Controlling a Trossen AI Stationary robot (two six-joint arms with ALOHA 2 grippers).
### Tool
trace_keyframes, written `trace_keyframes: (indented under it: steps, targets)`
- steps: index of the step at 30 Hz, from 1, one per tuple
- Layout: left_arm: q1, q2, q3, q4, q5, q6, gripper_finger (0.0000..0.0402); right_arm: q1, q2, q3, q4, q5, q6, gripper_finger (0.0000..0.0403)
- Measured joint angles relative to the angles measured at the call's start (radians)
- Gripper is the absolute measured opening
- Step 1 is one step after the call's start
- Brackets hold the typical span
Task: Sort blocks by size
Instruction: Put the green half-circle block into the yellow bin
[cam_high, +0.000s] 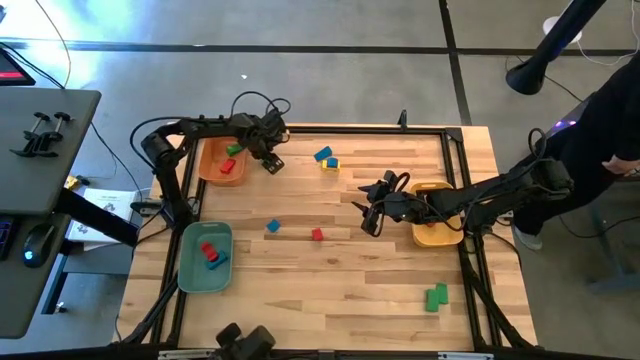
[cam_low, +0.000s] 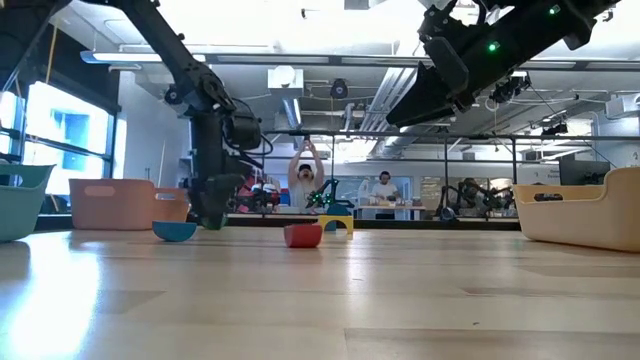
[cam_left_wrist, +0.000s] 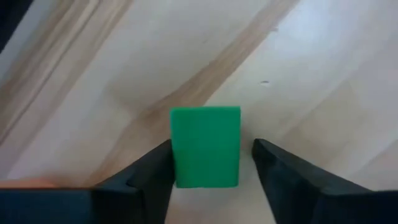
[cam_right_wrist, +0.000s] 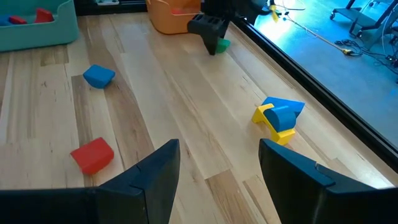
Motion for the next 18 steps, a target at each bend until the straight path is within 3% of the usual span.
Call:
trace_keyframes:
  steps: [7,14,18]
  targets:
    - [-0.032,-0.008,-0.001,0.006,-0.002,0.024,0.0096,0.0,0.0,0.0,0.0,0.0,-0.018,0.0215]
    - [-0.127,-0.046,-0.003,0.056,0.037,0.049,0.0096,0.0,0.0,0.0,-0.003,0.0,-0.033,0.0215]
    - [-0.201,-0.058,-0.003,0.118,0.166,0.109,0.0096,0.0,0.024,0.0,-0.003,0.0,-0.114,0.0215]
